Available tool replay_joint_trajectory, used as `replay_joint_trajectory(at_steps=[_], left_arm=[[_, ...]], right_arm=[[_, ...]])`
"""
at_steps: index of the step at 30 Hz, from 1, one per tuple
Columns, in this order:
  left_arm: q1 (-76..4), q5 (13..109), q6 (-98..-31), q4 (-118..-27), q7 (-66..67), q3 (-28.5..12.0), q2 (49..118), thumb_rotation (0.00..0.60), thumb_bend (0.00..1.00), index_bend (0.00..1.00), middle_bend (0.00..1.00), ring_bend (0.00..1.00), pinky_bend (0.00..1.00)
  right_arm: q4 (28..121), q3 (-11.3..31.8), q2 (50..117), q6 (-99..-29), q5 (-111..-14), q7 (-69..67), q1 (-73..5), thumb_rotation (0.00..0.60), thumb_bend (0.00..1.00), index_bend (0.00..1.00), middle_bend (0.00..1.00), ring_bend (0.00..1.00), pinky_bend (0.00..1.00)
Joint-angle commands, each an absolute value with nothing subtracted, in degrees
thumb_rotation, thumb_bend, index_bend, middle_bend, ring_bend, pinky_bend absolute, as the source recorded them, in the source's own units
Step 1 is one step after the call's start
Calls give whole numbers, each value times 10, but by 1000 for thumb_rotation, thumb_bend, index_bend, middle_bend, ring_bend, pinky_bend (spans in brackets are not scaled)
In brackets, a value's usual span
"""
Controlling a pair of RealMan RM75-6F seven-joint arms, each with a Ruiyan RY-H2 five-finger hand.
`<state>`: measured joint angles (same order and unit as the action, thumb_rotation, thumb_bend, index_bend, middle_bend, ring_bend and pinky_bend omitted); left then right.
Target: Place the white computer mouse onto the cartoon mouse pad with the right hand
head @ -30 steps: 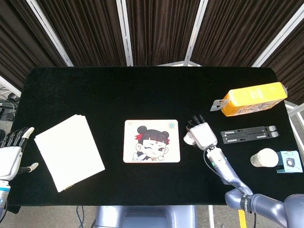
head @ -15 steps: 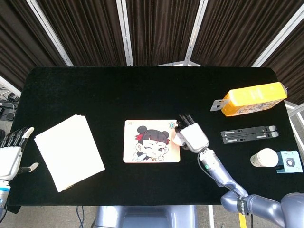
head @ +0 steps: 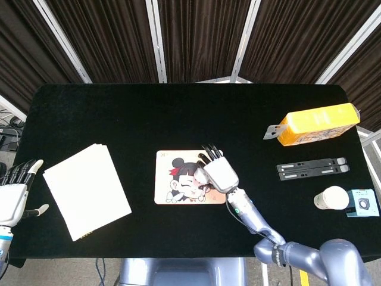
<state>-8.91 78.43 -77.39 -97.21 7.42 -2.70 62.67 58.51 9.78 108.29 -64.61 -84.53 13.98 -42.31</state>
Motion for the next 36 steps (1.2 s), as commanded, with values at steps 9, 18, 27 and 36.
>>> replay_joint_trajectory(at_steps=[9,18,27,36], left_arm=[[-91,786,-770,-973,68,-26,624,600,75,0,0,0,0],[-91,784,-769,-975,70,-25,624,600,75,0,0,0,0],[-92,783,-768,-977,76,-25,625,600,75,0,0,0,0],[-92,782,-767,-977,74,-25,624,600,76,0,0,0,0]], right_arm=[[481,100,1150,-646,-857,94,-453,600,248,588,266,0,0],[473,76,1167,-653,-875,67,-449,600,233,588,266,0,0],[506,60,1159,-647,-878,83,-438,600,171,441,137,0,0],[549,71,1144,-632,-856,131,-431,600,101,178,17,0,0]])
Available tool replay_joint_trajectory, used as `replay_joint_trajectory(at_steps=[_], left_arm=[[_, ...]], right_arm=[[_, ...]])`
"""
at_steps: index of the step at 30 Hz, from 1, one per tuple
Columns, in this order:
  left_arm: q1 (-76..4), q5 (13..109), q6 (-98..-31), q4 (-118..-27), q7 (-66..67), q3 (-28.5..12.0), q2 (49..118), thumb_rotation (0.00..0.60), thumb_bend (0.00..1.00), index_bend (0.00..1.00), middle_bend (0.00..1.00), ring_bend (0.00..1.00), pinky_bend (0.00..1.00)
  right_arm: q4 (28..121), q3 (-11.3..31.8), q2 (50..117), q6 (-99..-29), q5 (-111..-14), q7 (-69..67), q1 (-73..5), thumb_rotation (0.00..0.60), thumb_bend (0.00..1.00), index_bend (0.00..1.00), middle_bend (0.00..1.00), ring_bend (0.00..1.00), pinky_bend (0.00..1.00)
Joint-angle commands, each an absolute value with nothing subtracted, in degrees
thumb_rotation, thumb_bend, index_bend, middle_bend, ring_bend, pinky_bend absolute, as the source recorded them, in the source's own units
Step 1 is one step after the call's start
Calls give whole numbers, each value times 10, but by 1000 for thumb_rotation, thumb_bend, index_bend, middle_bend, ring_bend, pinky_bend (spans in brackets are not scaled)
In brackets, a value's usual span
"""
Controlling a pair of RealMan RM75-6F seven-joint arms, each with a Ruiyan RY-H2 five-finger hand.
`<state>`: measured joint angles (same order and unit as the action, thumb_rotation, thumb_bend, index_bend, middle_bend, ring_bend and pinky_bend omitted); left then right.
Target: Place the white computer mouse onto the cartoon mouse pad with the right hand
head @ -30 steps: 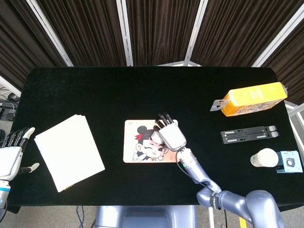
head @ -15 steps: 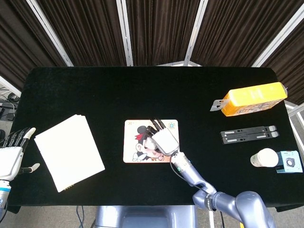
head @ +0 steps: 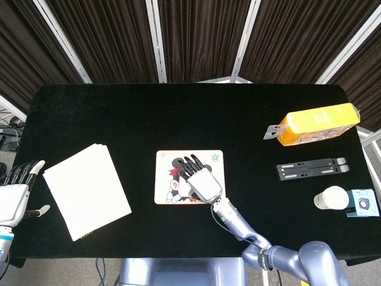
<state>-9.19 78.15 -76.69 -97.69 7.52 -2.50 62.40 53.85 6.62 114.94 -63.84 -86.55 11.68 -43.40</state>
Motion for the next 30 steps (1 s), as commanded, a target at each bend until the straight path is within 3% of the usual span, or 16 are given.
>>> replay_joint_trajectory(at_steps=[1,12,21,30], left_arm=[[-92,782,-768,-977,74,-25,624,600,75,0,0,0,0],[-92,782,-768,-977,74,-25,624,600,76,0,0,0,0],[-91,787,-772,-976,75,-24,624,600,76,0,0,0,0],[-85,806,-796,-964,76,-24,635,600,76,0,0,0,0]], right_arm=[[555,73,1142,-629,-852,139,-430,600,97,164,10,0,0],[609,76,1098,-648,-839,214,-407,600,97,143,0,0,0],[730,44,1006,-688,-832,279,-348,600,99,143,0,0,0],[843,10,890,-775,-877,317,-288,600,102,143,0,0,0]])
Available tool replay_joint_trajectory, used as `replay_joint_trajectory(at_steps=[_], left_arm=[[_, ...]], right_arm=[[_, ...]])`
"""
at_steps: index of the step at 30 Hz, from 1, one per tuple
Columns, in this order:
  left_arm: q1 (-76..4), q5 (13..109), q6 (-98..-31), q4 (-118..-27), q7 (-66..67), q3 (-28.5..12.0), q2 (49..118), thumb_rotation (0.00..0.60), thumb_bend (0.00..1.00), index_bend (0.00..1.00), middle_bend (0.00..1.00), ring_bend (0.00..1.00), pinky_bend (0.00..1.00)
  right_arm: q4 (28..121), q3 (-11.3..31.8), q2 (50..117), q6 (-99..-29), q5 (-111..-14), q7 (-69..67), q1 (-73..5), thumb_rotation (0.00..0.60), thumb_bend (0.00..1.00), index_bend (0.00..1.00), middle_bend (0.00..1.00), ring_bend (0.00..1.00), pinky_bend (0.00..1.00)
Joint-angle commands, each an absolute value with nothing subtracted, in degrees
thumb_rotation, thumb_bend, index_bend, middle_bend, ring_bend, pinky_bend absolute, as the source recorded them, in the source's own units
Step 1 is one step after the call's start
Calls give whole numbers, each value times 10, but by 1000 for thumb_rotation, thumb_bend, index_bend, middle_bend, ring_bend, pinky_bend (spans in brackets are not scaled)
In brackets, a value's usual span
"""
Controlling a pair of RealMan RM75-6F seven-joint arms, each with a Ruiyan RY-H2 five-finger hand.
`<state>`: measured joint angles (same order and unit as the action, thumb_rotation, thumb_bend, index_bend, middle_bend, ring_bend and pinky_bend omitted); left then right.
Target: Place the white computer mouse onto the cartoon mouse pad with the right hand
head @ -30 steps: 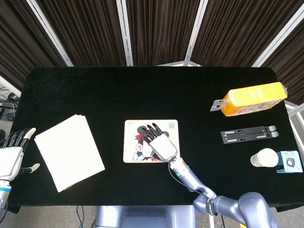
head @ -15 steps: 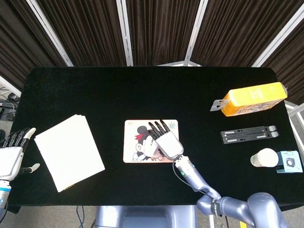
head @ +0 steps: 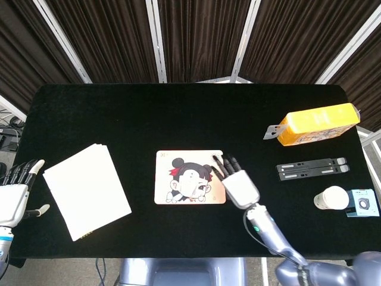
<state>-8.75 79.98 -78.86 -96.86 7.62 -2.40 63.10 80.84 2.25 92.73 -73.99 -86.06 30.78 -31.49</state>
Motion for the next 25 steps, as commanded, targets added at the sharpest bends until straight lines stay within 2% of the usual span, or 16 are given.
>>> replay_joint_trajectory(at_steps=[1,12,17,25], left_arm=[[-85,808,-798,-962,75,-24,637,600,75,0,0,0,0],[-81,832,-824,-938,72,-27,652,600,74,0,0,0,0],[-79,838,-832,-928,79,-27,658,600,74,0,0,0,0],[-79,841,-836,-922,92,-27,663,600,75,0,0,0,0]], right_arm=[[853,10,877,-783,-876,316,-280,600,103,143,0,0,0],[928,19,742,-871,-816,225,-177,600,104,142,0,0,0],[912,10,719,-901,-816,185,-138,600,104,139,0,0,0],[898,12,713,-904,-821,176,-120,600,104,106,0,0,0]])
